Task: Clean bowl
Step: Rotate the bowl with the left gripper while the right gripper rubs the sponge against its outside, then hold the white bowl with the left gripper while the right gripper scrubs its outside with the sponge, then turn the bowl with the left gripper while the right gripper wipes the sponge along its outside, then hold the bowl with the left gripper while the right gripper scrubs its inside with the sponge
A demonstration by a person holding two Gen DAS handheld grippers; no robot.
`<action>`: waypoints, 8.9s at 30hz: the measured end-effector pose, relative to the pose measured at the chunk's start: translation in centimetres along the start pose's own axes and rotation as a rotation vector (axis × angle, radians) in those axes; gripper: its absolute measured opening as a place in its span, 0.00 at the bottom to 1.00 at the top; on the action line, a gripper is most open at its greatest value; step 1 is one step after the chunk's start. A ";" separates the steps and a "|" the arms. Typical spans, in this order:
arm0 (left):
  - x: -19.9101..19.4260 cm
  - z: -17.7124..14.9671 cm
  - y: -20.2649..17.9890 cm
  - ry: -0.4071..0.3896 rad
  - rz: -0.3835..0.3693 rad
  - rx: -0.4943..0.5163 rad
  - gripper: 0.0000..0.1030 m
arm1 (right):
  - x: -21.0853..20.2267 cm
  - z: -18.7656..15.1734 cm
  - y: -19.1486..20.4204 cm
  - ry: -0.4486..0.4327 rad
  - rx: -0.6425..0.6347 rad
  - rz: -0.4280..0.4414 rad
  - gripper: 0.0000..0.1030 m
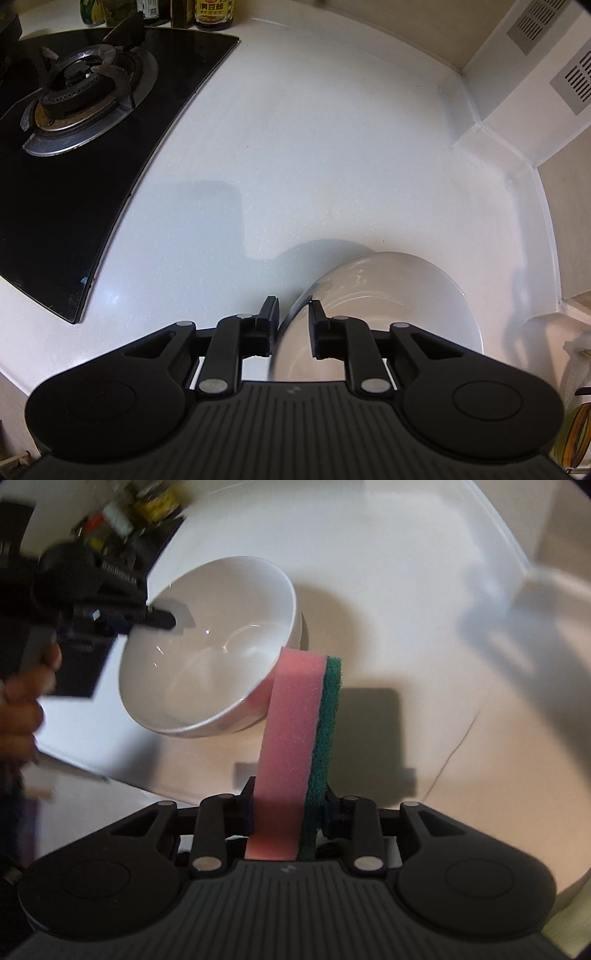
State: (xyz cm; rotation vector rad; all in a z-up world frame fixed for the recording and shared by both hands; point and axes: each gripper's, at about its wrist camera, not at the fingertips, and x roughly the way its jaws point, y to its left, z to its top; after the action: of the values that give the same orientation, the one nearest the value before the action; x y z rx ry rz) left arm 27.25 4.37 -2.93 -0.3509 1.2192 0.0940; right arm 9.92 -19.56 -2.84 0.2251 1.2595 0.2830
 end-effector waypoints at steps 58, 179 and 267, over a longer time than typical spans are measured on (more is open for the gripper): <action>4.5 5.8 -1.3 0.251 -0.065 0.553 0.18 | 4.1 4.0 10.4 -0.040 -0.443 -0.094 0.25; 4.5 1.1 2.4 0.111 -0.101 0.294 0.29 | 8.9 14.7 8.0 -0.293 -1.552 -0.653 0.26; 3.5 -0.1 -2.7 0.055 0.029 0.200 0.17 | 4.2 9.9 6.2 -0.274 -0.797 -0.528 0.25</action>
State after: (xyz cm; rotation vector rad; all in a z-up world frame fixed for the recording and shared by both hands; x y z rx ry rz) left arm 29.13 1.39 -5.66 -0.1623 1.2759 -0.0122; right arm 20.07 -12.46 -1.75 -0.7215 0.8155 0.2634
